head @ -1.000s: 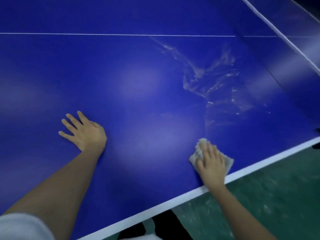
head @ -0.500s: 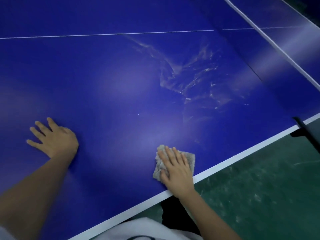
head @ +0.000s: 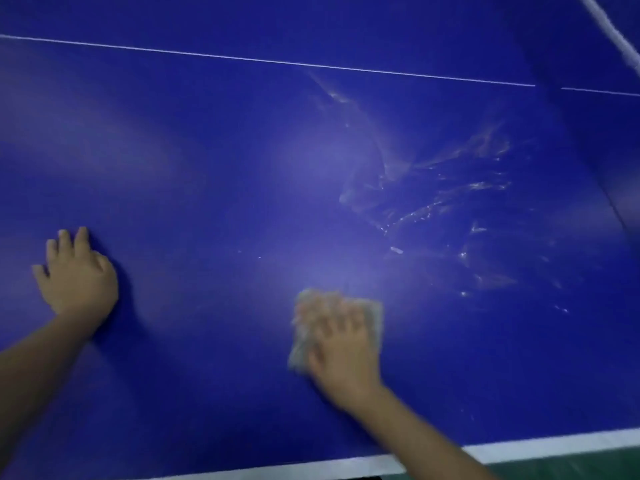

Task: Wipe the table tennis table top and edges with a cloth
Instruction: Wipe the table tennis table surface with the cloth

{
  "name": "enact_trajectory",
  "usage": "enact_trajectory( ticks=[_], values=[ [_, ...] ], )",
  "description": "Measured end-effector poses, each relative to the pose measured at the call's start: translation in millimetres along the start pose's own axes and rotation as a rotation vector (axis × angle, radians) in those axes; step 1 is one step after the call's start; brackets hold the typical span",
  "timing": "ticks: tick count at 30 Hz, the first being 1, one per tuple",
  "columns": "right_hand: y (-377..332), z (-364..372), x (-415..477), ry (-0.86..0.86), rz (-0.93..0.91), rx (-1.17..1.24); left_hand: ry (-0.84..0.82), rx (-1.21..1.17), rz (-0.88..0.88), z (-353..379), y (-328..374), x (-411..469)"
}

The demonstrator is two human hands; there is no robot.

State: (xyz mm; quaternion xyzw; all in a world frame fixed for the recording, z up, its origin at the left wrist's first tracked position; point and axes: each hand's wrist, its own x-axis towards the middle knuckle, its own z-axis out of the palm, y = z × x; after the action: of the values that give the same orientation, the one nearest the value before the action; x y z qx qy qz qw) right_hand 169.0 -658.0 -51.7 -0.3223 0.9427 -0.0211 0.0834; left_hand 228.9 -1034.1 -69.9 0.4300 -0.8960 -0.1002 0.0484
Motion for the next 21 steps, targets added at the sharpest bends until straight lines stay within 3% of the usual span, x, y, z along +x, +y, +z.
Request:
enact_trajectory(
  ticks=[3,6,9,13,16,19,21],
  values=[
    [-65.5,9.3,-16.8,-0.173,-0.653,-0.014,0.018,-0.07,-0.053,-1.6,12.5,-19.9],
    [-83.6,6.2,46.5,-0.076,-0.819,-0.042,0.064,-0.196,-0.092,-7.0,22.8,-39.6],
    [-92.7,-8.9,128.1,-0.021,-0.742,-0.068,0.084,-0.244,-0.106,-9.7,32.9,-55.4],
    [-7.4,-35.8,222.2,0.159,-0.17,-0.005,0.019,-0.191,-0.05,-8.9,50.7,-64.4],
    [88.9,-36.8,239.4,0.125,0.195,0.056,-0.022,-0.157,0.065,-6.9,71.6,-65.2],
    [90.5,-24.1,200.1,0.09,0.196,0.048,-0.065,-0.129,0.199,2.3,102.2,-60.1],
    [56.5,-12.3,142.3,0.02,-0.048,0.0,-0.08,-0.138,0.265,12.1,128.5,-51.8]
  ],
)
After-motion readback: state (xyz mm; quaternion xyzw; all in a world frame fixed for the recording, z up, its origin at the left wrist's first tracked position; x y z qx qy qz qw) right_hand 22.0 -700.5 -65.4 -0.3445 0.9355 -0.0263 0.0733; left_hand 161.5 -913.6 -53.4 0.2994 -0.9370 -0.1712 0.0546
